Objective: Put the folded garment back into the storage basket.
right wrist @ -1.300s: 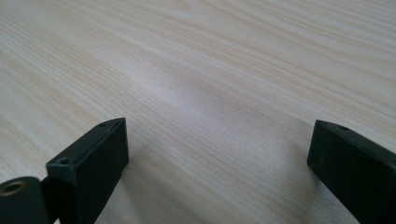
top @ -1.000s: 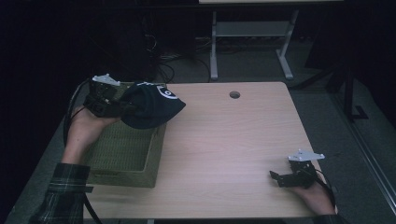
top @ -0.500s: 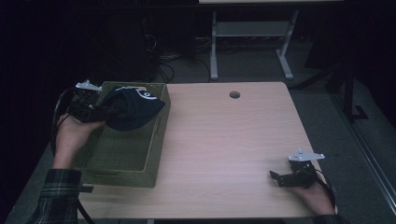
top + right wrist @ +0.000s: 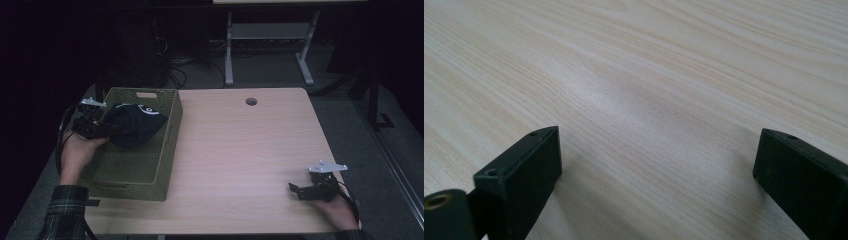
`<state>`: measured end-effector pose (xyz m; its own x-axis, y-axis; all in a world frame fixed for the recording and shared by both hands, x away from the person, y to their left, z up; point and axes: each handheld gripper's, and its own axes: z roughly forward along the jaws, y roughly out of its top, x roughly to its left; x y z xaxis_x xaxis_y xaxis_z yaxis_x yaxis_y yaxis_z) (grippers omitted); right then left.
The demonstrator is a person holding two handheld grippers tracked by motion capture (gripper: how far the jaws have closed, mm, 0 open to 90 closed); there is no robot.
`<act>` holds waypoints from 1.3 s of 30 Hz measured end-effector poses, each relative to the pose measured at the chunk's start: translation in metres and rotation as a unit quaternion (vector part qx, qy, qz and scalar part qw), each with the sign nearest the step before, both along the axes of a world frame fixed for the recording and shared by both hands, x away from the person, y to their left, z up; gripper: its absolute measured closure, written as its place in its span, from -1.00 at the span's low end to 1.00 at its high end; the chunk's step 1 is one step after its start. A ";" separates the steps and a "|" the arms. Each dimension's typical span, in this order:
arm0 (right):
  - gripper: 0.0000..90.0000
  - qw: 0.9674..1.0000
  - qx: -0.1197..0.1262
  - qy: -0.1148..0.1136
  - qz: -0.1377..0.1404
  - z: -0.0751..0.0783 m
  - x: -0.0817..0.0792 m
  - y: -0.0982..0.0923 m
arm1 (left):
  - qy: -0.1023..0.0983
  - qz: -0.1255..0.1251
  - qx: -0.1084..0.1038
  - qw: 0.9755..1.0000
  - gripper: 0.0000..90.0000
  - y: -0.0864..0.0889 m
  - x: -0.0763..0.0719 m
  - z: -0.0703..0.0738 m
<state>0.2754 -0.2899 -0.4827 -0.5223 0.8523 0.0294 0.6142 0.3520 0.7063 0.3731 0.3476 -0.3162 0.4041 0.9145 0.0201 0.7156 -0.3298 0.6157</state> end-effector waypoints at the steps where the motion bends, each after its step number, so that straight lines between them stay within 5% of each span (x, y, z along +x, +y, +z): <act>1: -0.89 1.000 0.000 0.000 0.000 0.000 0.000 0.000 | 0.002 0.002 0.000 1.000 0.57 0.000 0.001 -0.003; 24: -0.89 1.000 -0.001 -0.002 0.001 0.000 0.000 0.000 | 0.074 0.000 0.006 0.997 0.54 0.002 0.014 -0.070; 33: -0.89 1.000 -0.001 -0.002 0.001 0.000 0.000 0.000 | 0.076 0.005 -0.008 0.997 0.09 0.008 0.011 -0.070; 39: -0.89 1.000 -0.001 -0.002 0.001 0.000 0.000 0.000 | 0.046 0.011 -0.023 0.999 -0.20 0.011 0.007 -0.055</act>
